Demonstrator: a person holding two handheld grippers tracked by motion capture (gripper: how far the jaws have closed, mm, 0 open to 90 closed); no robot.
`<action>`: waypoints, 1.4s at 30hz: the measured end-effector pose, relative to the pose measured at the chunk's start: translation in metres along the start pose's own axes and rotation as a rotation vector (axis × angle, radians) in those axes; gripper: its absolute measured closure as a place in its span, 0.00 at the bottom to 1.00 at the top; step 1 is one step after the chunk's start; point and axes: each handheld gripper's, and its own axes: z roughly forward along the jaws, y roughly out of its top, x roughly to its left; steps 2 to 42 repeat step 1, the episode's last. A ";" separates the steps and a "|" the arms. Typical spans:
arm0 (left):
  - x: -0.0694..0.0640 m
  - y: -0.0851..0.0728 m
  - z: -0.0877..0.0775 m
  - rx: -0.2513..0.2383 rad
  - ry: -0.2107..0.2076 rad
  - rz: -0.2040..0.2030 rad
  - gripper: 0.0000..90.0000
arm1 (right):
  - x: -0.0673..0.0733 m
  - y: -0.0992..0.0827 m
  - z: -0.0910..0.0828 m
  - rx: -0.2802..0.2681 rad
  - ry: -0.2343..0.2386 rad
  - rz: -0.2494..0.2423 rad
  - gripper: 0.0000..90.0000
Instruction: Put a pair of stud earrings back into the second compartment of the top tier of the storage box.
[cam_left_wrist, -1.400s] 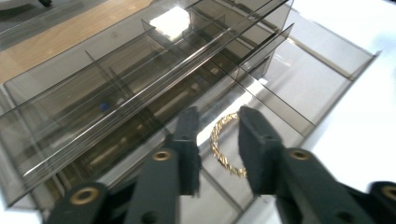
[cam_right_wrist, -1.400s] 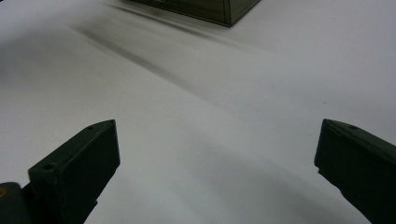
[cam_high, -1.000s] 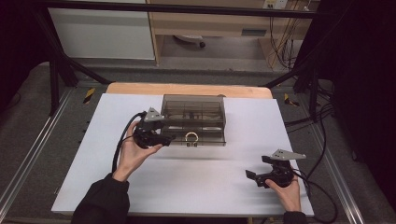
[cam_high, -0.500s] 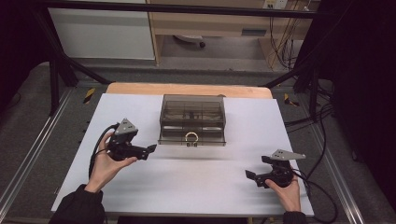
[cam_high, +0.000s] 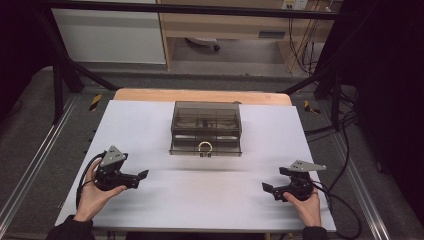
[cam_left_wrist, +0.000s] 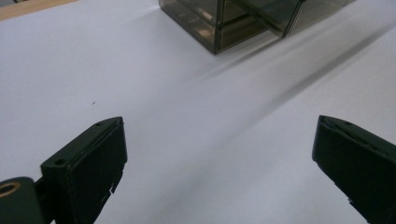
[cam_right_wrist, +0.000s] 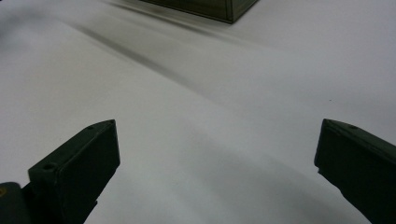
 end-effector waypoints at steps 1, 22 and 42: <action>0.001 -0.003 -0.001 -0.006 0.001 -0.008 0.03 | 0.000 0.000 0.000 -0.001 0.001 -0.001 0.01; 0.001 -0.003 -0.001 -0.006 0.001 -0.008 0.03 | 0.000 0.000 0.000 -0.001 0.001 -0.001 0.01; 0.001 -0.003 -0.001 -0.006 0.001 -0.008 0.03 | 0.000 0.000 0.000 -0.001 0.001 -0.001 0.01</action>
